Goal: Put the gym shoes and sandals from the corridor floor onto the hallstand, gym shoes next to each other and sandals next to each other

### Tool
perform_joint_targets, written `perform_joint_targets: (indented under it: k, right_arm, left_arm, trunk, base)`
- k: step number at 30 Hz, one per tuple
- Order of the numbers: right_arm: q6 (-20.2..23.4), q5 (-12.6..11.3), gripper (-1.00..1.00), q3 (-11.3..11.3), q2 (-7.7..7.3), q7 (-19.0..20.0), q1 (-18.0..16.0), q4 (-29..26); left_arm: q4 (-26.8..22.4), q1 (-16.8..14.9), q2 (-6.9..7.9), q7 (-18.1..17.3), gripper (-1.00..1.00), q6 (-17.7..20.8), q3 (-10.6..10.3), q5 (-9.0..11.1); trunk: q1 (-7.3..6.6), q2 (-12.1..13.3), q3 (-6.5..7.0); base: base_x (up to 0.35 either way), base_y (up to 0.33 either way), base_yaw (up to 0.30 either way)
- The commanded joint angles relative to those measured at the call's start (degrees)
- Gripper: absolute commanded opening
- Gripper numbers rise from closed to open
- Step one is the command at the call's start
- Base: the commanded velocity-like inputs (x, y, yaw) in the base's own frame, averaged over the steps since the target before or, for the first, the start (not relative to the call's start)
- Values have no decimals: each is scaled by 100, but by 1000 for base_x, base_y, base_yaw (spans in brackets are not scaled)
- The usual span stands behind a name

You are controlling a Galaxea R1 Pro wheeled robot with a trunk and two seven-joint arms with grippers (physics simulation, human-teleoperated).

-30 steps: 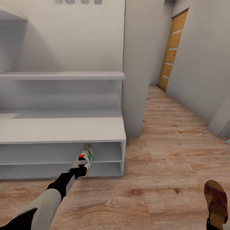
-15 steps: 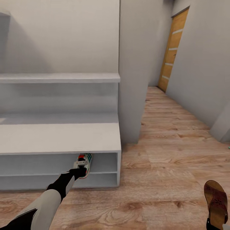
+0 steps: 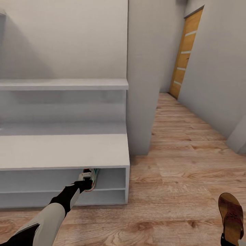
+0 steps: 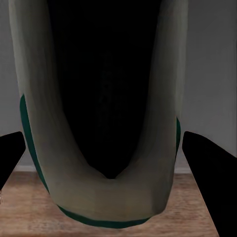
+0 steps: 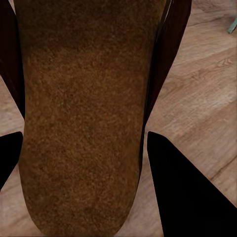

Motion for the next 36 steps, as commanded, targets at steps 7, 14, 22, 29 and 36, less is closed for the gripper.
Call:
perform_joint_targets:
  k: [7, 14, 22, 29, 36]
  right_arm:
    - [-19, 44, -100, -28, 5, -17, -6, 7]
    - [-19, 44, -100, -21, 22, -23, -6, 6]
    - [-19, 44, -100, -19, 61, -23, -6, 1]
    - [-19, 44, -100, -21, 63, -23, -6, 3]
    - [-19, 44, -100, -19, 63, -23, -6, 6]
  left_arm:
    - [-18, -3, 2, -43, -100, 49, 22, -57]
    - [-25, -9, 2, -40, -100, 53, 55, -58]
    - [-25, -4, -5, -34, -100, 31, 71, -59]
    - [-23, -1, -17, 159, -100, 11, 44, -58]
    - [-20, 0, -17, 202, -100, 5, 36, -58]
  trunk:
    - [-1, -2, -5]
    - [87, -162, -80]
    - [131, -243, -164]
    - [131, -243, -172]
    - [131, -243, -172]
  base:
    - [15, 0, 0]
    - [1, 0, 0]
    - [0, 0, 0]
    - [19, 0, 0]
    - [157, 0, 0]
